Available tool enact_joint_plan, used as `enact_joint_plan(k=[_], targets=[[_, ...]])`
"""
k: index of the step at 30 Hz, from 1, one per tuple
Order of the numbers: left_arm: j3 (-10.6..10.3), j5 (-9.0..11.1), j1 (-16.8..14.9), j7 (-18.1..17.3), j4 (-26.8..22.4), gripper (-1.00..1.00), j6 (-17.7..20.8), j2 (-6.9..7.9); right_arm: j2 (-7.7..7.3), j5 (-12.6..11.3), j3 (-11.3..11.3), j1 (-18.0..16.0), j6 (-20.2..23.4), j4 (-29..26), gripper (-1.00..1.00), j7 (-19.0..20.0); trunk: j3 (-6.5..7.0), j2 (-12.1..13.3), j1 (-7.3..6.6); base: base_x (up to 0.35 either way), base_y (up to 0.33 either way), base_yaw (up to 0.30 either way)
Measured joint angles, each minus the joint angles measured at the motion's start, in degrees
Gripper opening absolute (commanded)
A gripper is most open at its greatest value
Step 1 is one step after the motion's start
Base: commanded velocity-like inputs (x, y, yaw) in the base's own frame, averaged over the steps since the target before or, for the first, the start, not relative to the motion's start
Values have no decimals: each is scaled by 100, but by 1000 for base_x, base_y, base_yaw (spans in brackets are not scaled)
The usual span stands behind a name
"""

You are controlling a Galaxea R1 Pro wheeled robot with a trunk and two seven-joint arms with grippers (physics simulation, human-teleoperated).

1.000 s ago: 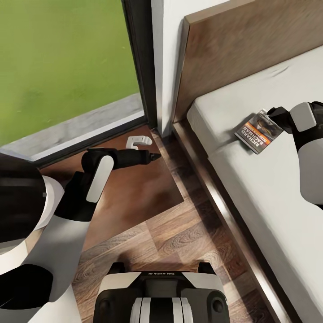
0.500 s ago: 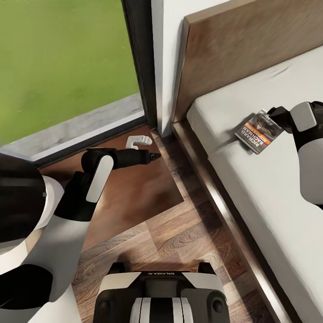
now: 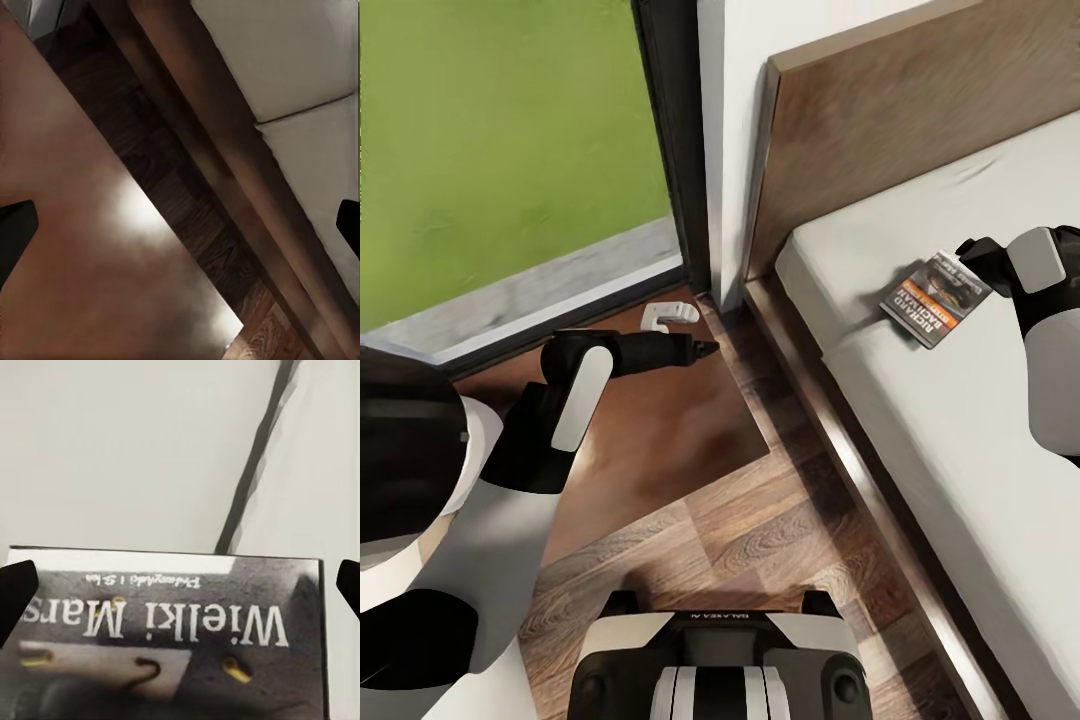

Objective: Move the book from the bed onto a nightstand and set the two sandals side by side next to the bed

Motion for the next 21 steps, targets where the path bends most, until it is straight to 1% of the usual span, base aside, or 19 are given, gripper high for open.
enact_joint_plan(k=[4,13,21], targets=[[0,-3,2,-8,-4,100,0,2,0,-1,1,0,3,0,100,0,23,0,-1,68,0,0],[0,-11,2,-4,0,100,0,9,0,-2,1,0,4,0,100,0,28,0,-2,229,0,0],[0,-12,2,13,-2,100,0,2,0,-2,-2,0,8,0,100,0,26,0,0,54,0,0]])
